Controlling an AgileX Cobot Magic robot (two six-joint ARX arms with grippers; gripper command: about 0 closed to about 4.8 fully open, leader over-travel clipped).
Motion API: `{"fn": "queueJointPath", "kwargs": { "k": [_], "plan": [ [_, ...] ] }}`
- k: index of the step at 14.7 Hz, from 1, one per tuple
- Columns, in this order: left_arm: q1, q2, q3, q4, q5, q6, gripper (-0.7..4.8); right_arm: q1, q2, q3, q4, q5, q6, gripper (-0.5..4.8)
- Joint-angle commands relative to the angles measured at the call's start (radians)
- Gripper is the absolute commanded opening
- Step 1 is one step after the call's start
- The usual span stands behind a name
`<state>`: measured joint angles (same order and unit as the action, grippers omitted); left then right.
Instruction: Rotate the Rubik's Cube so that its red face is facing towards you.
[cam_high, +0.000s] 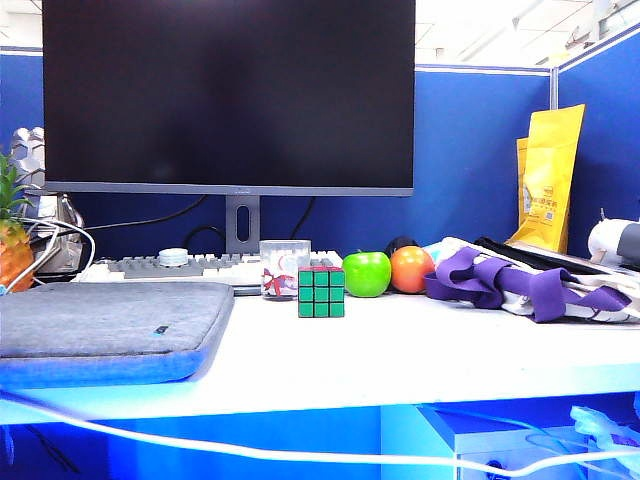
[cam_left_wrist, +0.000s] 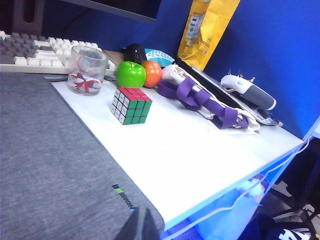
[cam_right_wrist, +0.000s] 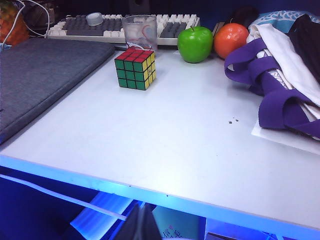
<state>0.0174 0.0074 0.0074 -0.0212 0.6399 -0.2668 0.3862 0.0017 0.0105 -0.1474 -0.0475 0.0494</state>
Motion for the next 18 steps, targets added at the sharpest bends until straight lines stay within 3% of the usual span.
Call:
{"fn": "queueJointPath", "kwargs": {
  "k": [1, 3, 5, 8, 9, 12, 13, 16, 18],
  "plan": [
    [0.0, -0.001, 0.003, 0.002, -0.063, -0.055, -0.02, 0.002, 0.0, -0.009, 0.018, -0.007, 0.004, -0.06],
    [0.0, -0.001, 0.003, 0.008, -0.142, -0.123, -0.02, 0.002, 0.0, -0.009, 0.023, -0.007, 0.004, -0.05],
    [-0.001, -0.001, 0.004, 0.016, -0.14, -0.153, -0.02, 0.002, 0.0, -0.009, 0.018, -0.007, 0.034, -0.06],
    [-0.001, 0.0, 0.016, 0.026, -0.128, -0.143, -0.03, 0.002, 0.0, -0.009, 0.037, -0.063, 0.063, -0.06],
    [-0.001, 0.0, 0.03, 0.025, -0.161, -0.1, -0.03, 0.007, 0.0, -0.009, 0.042, -0.104, 0.073, -0.06],
    [-0.001, 0.026, 0.107, -0.024, -0.219, -0.099, -0.03, 0.006, 0.0, -0.009, 0.128, -0.112, 0.113, -0.06],
    [-0.001, 0.118, 0.2, -0.06, -0.236, -0.074, -0.03, 0.006, 0.0, -0.001, 0.214, -0.112, 0.135, -0.06],
    [-0.001, 0.342, 0.372, -0.06, -0.224, 0.012, -0.03, 0.006, 0.019, 0.032, 0.195, -0.111, 0.139, -0.06],
    [-0.002, 0.577, 0.535, -0.06, -0.134, 0.072, -0.03, 0.006, 0.085, 0.076, 0.219, -0.099, 0.137, -0.06]
  ]
}}
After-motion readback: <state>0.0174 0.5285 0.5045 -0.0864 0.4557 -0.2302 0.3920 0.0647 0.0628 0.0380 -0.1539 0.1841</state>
